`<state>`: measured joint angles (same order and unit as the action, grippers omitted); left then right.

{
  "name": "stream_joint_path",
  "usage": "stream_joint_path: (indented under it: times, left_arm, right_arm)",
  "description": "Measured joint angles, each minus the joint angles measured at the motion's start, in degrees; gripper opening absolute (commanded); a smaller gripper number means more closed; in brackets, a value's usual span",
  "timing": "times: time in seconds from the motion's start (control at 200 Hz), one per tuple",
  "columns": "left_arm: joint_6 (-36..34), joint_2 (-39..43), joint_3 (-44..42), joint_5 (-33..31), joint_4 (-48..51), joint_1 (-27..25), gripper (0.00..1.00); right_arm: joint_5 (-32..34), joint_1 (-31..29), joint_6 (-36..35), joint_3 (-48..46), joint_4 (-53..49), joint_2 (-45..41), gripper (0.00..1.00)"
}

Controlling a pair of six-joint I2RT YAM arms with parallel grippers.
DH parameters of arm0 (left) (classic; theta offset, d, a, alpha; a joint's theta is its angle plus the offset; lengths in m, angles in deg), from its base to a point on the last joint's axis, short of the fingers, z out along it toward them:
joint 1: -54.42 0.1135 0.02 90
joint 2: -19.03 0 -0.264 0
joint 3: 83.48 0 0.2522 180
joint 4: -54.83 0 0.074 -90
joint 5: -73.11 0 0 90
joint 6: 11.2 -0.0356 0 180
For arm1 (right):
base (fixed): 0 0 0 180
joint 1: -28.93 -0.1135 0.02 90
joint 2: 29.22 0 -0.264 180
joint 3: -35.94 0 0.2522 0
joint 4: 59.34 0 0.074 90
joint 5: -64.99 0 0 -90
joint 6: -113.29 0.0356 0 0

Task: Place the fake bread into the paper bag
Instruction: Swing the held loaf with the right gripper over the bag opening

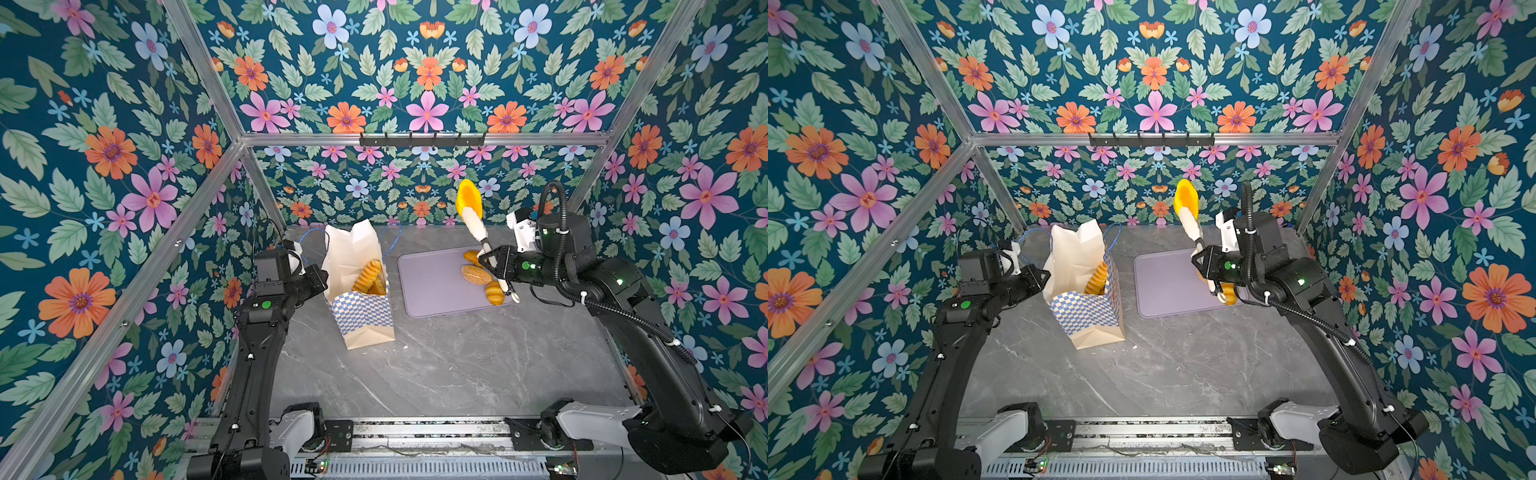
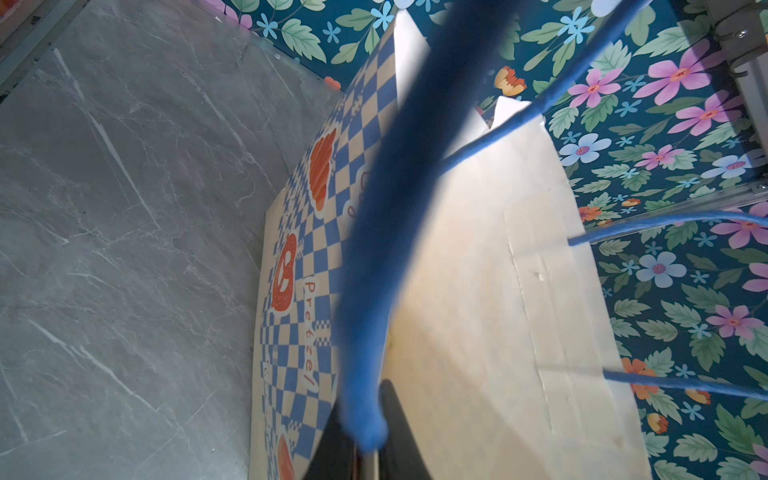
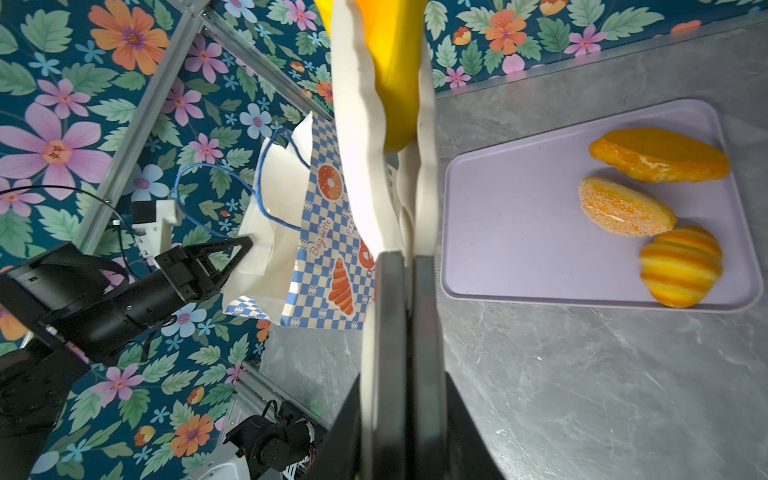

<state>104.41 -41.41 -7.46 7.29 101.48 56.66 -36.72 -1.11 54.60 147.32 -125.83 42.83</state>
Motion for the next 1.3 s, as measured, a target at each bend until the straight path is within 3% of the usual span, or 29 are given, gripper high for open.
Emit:
stream_joint_path:
  times: [0.4, 1.3]
  left_arm:
    - [0.96, 0.22, -0.28, -0.11, -0.28, 0.00, 0.14]
    - [1.22, 0.79, -0.57, -0.11, -0.74, 0.00, 0.14]
  right_arm:
    - [4.52, -10.38, -2.34, 8.00, -0.15, 6.62, 0.22]
    - [15.10, -26.18, -10.47, 30.95, -9.51, 25.70, 0.22]
